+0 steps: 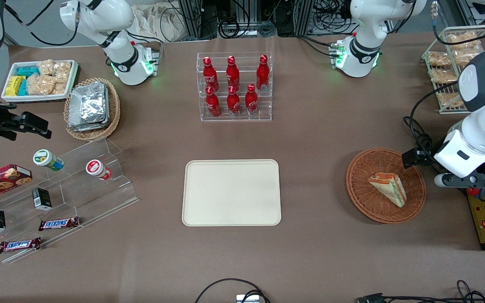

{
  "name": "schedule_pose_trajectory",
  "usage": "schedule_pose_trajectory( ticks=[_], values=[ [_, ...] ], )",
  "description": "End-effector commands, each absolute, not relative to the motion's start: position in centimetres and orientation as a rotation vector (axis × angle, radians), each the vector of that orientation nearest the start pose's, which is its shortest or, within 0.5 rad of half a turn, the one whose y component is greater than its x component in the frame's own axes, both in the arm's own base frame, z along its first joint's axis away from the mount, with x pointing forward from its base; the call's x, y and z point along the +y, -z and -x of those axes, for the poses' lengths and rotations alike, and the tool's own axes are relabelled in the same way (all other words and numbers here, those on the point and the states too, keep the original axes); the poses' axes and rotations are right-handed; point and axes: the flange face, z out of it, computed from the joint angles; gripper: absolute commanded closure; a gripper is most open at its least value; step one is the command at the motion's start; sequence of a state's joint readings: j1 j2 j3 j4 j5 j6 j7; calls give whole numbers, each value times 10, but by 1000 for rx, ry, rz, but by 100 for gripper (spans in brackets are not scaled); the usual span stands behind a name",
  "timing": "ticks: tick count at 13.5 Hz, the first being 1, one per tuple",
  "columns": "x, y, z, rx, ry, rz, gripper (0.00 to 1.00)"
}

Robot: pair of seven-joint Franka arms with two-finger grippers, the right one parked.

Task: Place sandwich from basket to tray
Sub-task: 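Move the left gripper over the sandwich in the wicker basket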

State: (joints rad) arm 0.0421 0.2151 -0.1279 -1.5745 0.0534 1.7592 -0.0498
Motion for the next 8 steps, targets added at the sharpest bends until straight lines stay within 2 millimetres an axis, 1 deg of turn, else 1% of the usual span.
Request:
schedule_pose_trajectory(
  ticks=[1, 2, 3, 4, 5, 6, 8],
  values=[
    [-38, -515, -633, 48, -55, 3107, 0],
    [-37, -515, -634, 43, -53, 3107, 0],
    [-29, -510, -640, 22, -53, 3109, 0],
    [-12, -512, -647, -28, -44, 3110, 0],
    [-10, -504, -647, -34, -69, 3099, 0],
    [-9, -490, -644, -87, -109, 3098, 0],
    [-6, -478, -641, -264, -137, 3085, 0]
  ],
)
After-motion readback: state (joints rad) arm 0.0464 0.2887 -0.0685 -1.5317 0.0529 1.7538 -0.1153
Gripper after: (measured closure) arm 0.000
